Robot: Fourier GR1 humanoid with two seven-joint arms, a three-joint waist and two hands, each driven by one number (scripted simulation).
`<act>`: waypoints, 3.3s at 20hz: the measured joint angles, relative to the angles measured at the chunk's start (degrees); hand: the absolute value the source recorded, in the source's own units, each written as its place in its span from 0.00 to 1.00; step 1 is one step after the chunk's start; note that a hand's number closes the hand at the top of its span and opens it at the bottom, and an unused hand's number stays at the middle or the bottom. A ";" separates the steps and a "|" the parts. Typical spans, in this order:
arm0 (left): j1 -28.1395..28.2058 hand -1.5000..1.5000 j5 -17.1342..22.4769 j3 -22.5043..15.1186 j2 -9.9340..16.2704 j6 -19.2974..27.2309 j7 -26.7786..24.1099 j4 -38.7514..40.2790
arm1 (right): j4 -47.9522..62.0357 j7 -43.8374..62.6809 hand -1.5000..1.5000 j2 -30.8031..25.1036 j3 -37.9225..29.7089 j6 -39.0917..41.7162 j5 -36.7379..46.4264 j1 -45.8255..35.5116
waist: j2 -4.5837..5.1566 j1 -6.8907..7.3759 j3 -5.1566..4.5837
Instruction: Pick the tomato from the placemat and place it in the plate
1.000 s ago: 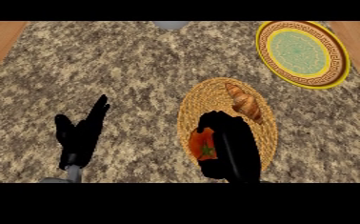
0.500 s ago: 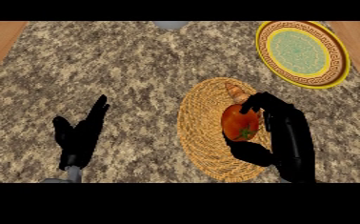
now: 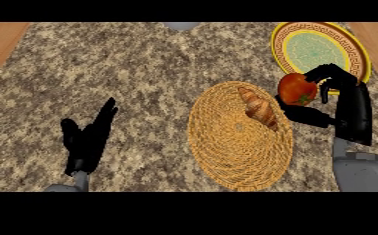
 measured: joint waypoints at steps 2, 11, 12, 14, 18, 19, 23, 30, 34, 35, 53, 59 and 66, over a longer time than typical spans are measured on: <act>0.11 0.50 -0.64 -0.35 -0.43 0.58 0.53 -0.66 | 5.82 -4.29 1.00 -0.92 -3.46 -1.09 -1.68 -2.36 | 0.07 0.20 -0.02; -1.24 0.50 -0.58 0.07 -0.63 -0.64 2.41 -0.49 | 37.18 -21.35 1.00 -6.21 -16.54 -4.29 -7.65 -19.29 | 0.52 1.45 -0.05; -1.46 0.50 -0.35 0.22 -0.57 -1.09 2.34 -0.28 | 40.72 -23.51 1.00 -7.01 -17.70 -4.18 -8.25 -20.85 | 0.63 1.68 -0.04; -1.61 0.50 -0.51 0.08 -0.83 -1.12 2.51 -0.50 | 47.12 -27.03 1.00 -9.51 -19.95 -2.84 -9.53 -24.21 | 0.75 1.97 -0.01; -1.65 0.50 -0.92 -0.08 -0.96 -1.20 2.63 -1.18 | 58.86 -33.75 1.00 -12.45 -23.18 -2.76 -10.46 -29.47 | 1.11 2.82 -0.01; -1.86 0.50 -1.11 -0.22 -1.09 -1.16 2.75 -1.14 | 61.18 -35.34 1.00 -13.07 -23.90 -2.65 -10.75 -30.46 | 1.23 2.97 0.00; -2.25 0.50 -1.24 -0.50 -1.30 -1.83 2.08 -1.12 | 70.00 -31.50 0.00 -16.60 -21.74 -0.37 -6.89 -32.41 | 1.78 4.07 -0.02; -2.66 0.50 -1.58 -1.09 -1.49 -2.79 1.36 -1.23 | 78.99 -31.30 0.00 -17.87 -19.94 6.35 -4.48 -36.45 | 2.32 5.42 0.14; -2.60 0.50 -1.82 -1.02 -1.89 -2.42 1.17 -1.05 | 80.46 -36.14 0.00 -17.95 -22.74 10.22 -7.42 -37.55 | 2.39 5.16 0.28; -2.67 0.50 -1.80 -0.99 -1.99 -2.46 1.05 -0.84 | 80.58 -37.26 0.00 -17.86 -23.80 10.81 -8.50 -38.01 | 2.39 5.01 0.31; -1.50 0.50 -1.62 0.48 -2.02 -2.44 1.45 -0.62 | 86.45 -46.95 0.00 -27.10 -34.23 37.65 -19.22 -33.11 | 1.45 2.66 0.22; -1.26 0.50 -1.61 1.14 -1.93 -2.47 1.71 -0.60 | 86.26 -51.09 0.00 -30.07 -32.35 44.39 -17.42 -27.54 | 1.08 2.06 0.22; 0.06 0.50 -1.80 1.72 -1.97 -2.55 1.19 -1.38 | 85.25 -53.96 0.00 -31.51 -30.07 43.81 -15.10 -22.54 | 0.77 1.68 0.17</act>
